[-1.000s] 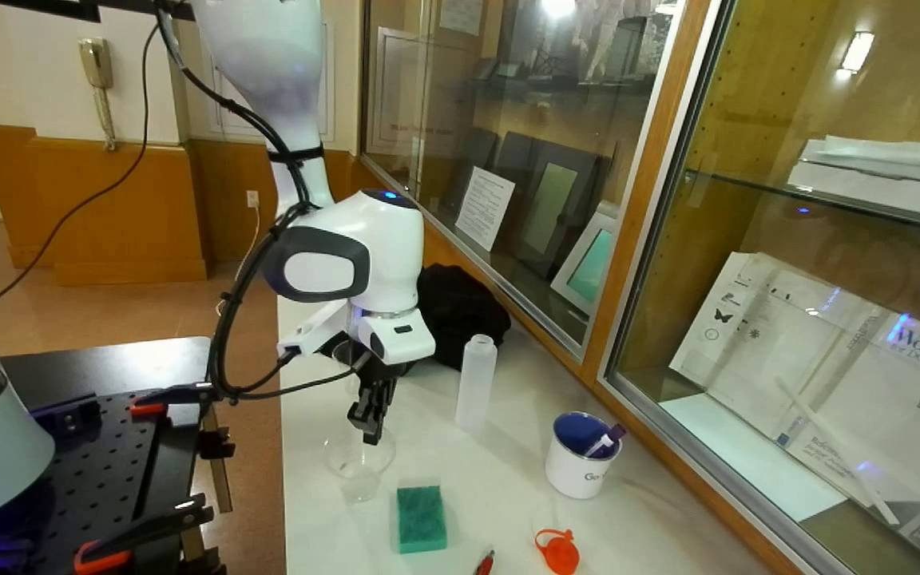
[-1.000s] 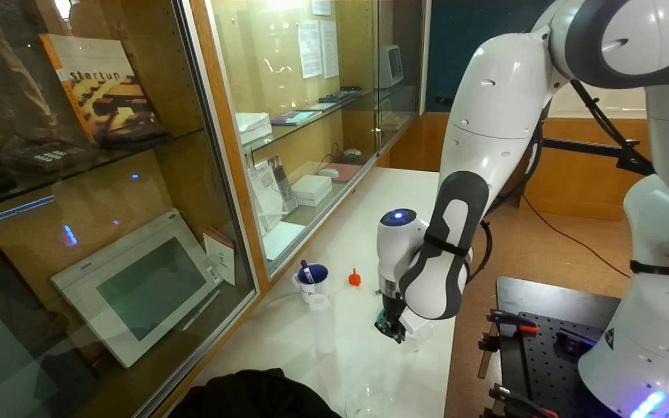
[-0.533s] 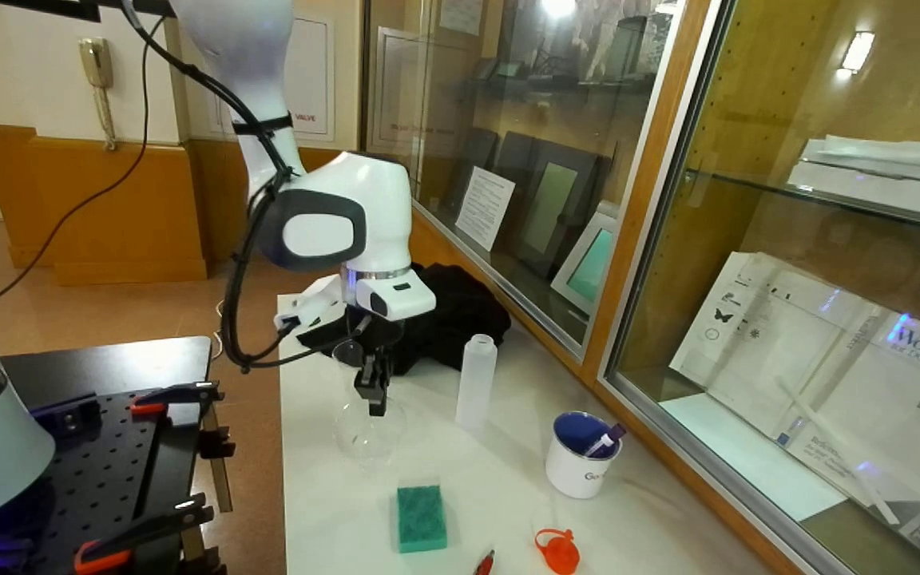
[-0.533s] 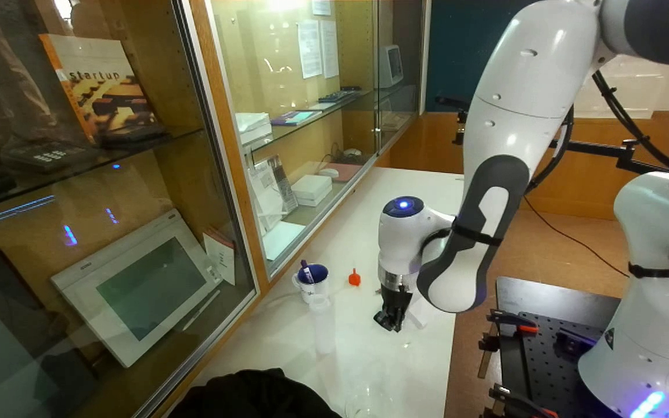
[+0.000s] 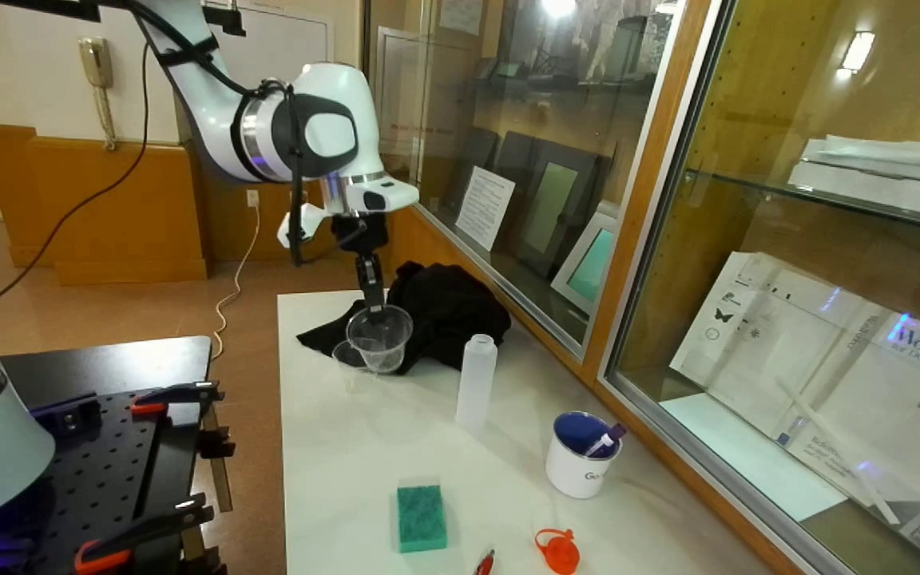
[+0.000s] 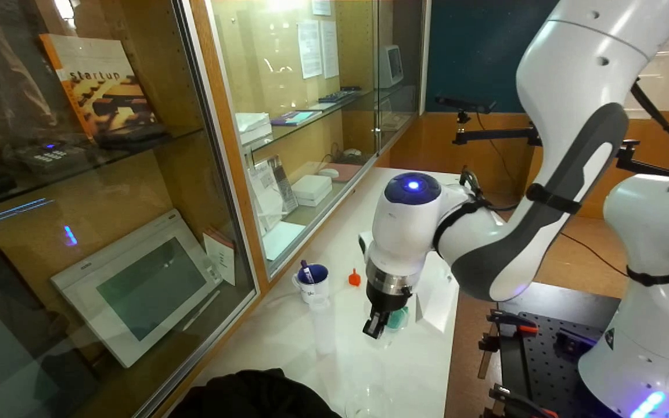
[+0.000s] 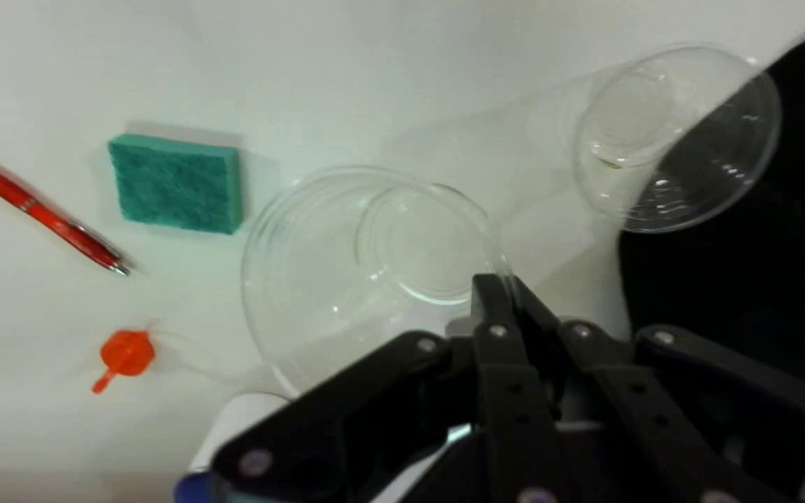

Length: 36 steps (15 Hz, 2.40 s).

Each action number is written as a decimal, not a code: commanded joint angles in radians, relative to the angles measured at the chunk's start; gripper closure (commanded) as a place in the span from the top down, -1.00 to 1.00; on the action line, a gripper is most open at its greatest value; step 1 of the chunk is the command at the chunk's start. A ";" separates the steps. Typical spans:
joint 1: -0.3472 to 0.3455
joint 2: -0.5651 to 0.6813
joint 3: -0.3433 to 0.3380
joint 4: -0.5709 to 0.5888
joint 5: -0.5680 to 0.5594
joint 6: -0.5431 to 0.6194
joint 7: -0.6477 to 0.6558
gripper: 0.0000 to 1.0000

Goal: Stack the clear cups together then place the red pen in the stacked cups.

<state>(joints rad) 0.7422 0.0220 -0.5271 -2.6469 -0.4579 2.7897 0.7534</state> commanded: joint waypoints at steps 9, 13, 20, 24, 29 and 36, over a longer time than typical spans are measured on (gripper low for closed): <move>-0.332 -0.038 0.460 0.025 0.043 -0.084 -0.044 -0.98; -0.424 0.053 0.612 0.091 0.078 -0.122 -0.100 -0.98; -0.393 0.210 0.642 0.232 -0.029 -0.220 -0.086 -0.98; -0.378 0.275 0.641 0.289 -0.018 -0.256 -0.118 -0.98; -0.346 0.329 0.637 0.325 -0.013 -0.270 -0.126 -0.37; -0.317 0.306 0.627 0.308 -0.013 -0.273 -0.111 0.65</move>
<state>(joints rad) 0.4032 0.3543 0.1120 -2.3397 -0.4736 2.5573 0.6483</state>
